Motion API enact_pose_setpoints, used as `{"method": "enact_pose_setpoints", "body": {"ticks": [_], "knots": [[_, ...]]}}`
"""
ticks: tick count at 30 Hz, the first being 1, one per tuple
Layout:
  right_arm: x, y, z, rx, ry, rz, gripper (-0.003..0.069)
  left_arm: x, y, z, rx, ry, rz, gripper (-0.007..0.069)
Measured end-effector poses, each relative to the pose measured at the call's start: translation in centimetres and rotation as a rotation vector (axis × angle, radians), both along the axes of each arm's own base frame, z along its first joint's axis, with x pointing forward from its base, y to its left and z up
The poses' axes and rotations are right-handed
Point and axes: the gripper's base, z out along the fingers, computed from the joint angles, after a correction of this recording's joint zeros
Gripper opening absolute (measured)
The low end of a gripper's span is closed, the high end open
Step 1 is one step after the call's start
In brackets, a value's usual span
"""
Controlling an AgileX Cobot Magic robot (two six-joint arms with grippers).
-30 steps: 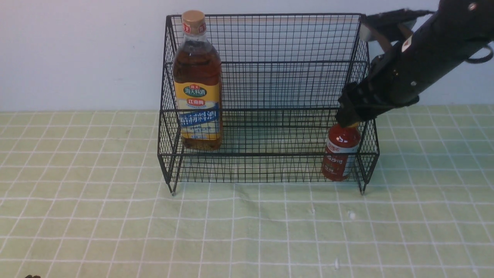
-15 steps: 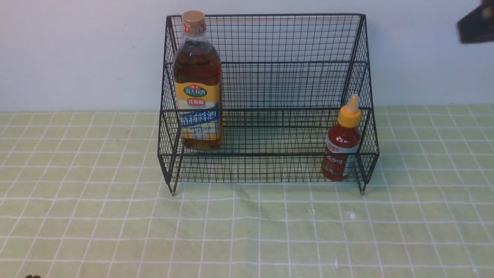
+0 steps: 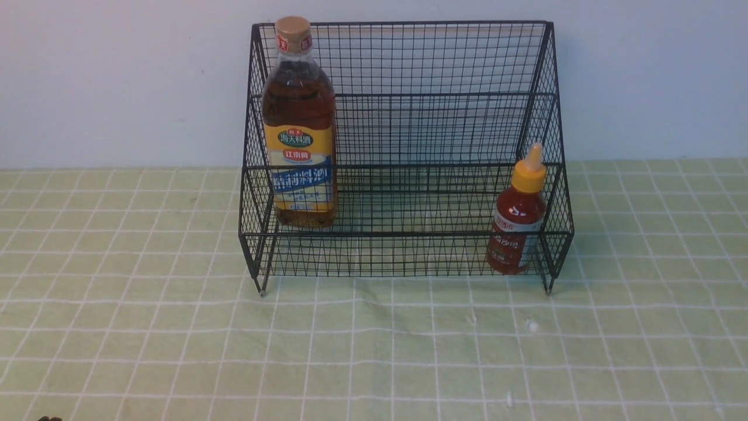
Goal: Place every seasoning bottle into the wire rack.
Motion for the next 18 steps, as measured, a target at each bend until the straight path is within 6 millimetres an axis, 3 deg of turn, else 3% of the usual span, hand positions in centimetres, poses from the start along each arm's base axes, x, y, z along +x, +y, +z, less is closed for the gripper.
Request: {"method": "enact_pose_setpoints", "body": {"ticks": [8, 18], "knots": [[-0.6, 0.0, -4.9, 0.139, 0.000, 0.048, 0.0020, 0.0, 0.0, 0.0, -0.001, 0.001, 0.000, -0.0006], [0.6, 0.0, -8.3, -0.159, 0.034, -0.038, 0.0020, 0.0, 0.0, 0.0, -0.001, 0.001, 0.000, -0.0006]]}}
